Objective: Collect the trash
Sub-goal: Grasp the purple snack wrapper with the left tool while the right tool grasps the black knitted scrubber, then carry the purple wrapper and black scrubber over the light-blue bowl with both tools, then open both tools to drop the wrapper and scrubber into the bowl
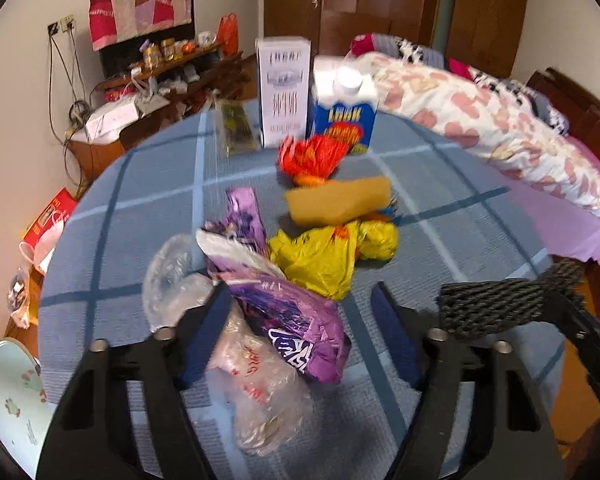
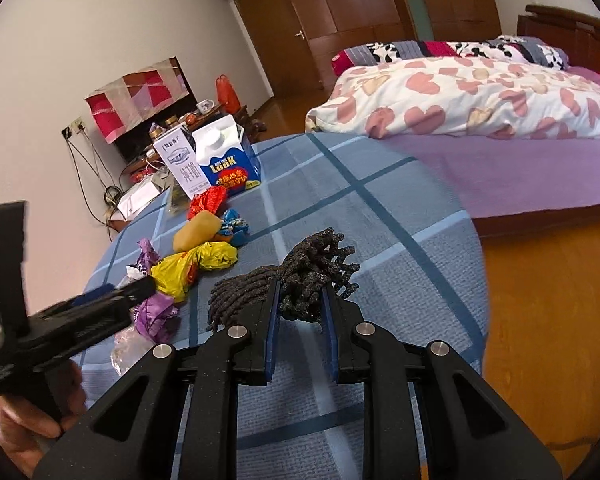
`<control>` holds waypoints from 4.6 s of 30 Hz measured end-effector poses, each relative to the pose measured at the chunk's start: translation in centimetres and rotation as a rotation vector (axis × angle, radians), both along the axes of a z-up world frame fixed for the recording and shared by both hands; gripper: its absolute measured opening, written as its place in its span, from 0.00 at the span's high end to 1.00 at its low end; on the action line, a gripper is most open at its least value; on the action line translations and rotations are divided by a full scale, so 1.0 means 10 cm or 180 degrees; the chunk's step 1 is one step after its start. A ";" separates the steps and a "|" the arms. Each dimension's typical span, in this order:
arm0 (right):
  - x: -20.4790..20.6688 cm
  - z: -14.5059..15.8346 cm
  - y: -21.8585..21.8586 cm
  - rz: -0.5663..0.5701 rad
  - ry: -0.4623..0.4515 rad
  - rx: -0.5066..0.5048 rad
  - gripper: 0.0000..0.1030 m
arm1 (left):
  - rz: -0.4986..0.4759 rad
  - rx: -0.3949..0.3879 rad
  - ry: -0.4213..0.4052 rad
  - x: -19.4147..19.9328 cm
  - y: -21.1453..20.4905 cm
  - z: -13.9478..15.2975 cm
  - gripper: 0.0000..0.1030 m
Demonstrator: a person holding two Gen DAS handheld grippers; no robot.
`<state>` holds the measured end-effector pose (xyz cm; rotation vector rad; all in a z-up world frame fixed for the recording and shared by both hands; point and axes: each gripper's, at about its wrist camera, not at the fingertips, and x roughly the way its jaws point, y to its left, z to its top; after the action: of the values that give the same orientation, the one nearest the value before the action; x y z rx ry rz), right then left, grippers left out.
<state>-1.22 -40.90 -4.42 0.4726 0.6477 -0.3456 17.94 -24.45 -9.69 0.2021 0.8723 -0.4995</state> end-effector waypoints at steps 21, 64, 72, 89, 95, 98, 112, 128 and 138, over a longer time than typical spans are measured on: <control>-0.20 0.41 0.33 0.0011 -0.0348 -0.0139 0.81 | -0.0200 -0.0466 -0.0316 -0.47 0.49 0.59 0.85; 0.11 0.48 1.91 0.1013 -0.0249 -0.0252 0.81 | 0.0471 -0.0221 -0.0584 -0.90 2.01 0.67 0.85; 0.24 0.46 2.25 0.1286 -0.0243 -0.0285 0.81 | 0.0718 -0.0233 -0.0542 -0.84 2.44 0.61 0.85; 0.53 0.27 2.97 0.1798 -0.0115 -0.0385 0.81 | 0.1253 -0.0191 -0.0431 -0.77 3.27 0.44 0.85; 0.69 0.14 3.22 0.1936 -0.0021 -0.0428 0.81 | 0.1375 -0.0150 -0.0344 -0.76 3.42 0.34 0.85; 0.77 0.05 3.35 0.2015 0.0045 -0.0470 0.81 | 0.1410 -0.0105 -0.0336 -0.77 3.48 0.31 0.85; 1.00 -0.32 3.72 0.2298 0.0353 -0.0554 0.80 | 0.1511 0.0062 -0.0184 -0.72 3.58 0.09 0.85; 1.04 -0.33 3.59 0.2228 0.0329 -0.0333 0.65 | 0.1587 0.0118 -0.0062 -0.66 3.55 0.00 0.83; 0.80 -0.11 3.09 0.1680 0.0071 -0.0343 0.29 | 0.1637 0.0112 -0.0104 -0.68 3.53 0.06 0.40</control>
<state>6.76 -9.99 -5.54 0.1821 0.7447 0.1144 11.13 10.80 -9.10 0.0130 0.8628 -0.0012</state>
